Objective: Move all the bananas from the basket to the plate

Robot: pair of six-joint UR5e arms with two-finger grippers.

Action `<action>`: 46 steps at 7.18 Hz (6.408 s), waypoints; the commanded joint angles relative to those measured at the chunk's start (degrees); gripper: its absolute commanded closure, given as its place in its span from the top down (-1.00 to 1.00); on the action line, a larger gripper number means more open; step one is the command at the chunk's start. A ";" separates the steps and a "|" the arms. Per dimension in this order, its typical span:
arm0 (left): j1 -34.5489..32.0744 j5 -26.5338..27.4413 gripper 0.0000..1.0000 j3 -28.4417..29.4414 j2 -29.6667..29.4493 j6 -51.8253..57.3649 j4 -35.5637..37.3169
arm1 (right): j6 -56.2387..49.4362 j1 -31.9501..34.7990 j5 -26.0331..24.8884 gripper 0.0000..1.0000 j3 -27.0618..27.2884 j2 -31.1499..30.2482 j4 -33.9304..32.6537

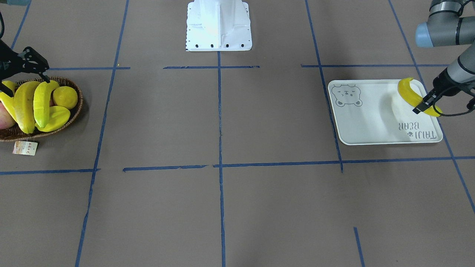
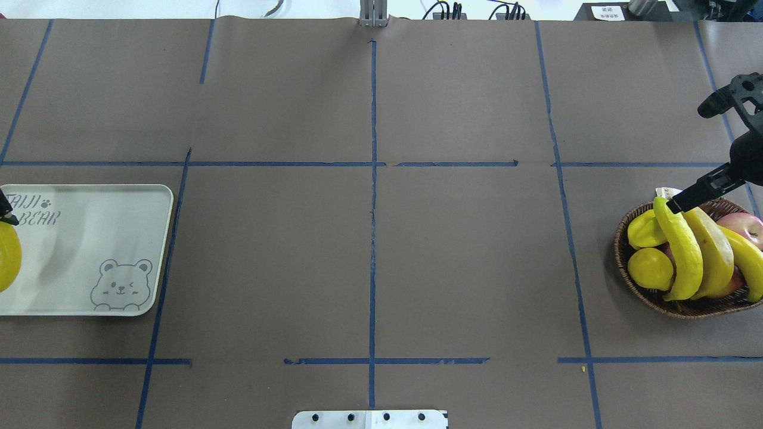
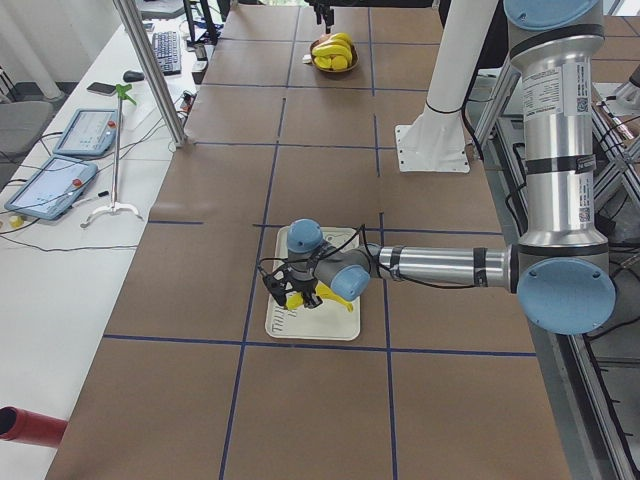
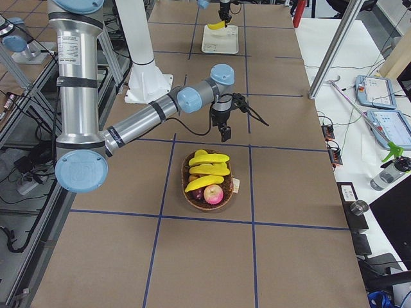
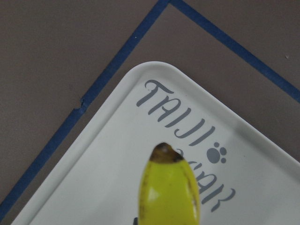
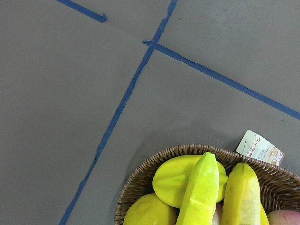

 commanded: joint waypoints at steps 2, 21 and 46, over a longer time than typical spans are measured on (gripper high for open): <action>-0.09 1.73 -0.38 7.86 -4.15 0.09 -3.62 | 0.22 -0.01 -0.02 0.99 0.08 0.00 0.00; -7.30 -4.50 1.00 -7.66 -4.95 11.34 -4.35 | 35.11 -17.67 -15.83 0.69 -2.29 -19.95 33.40; 6.76 -4.24 0.99 -8.72 -23.02 -13.84 -16.39 | 67.08 -32.22 -25.98 -0.88 2.54 3.48 42.19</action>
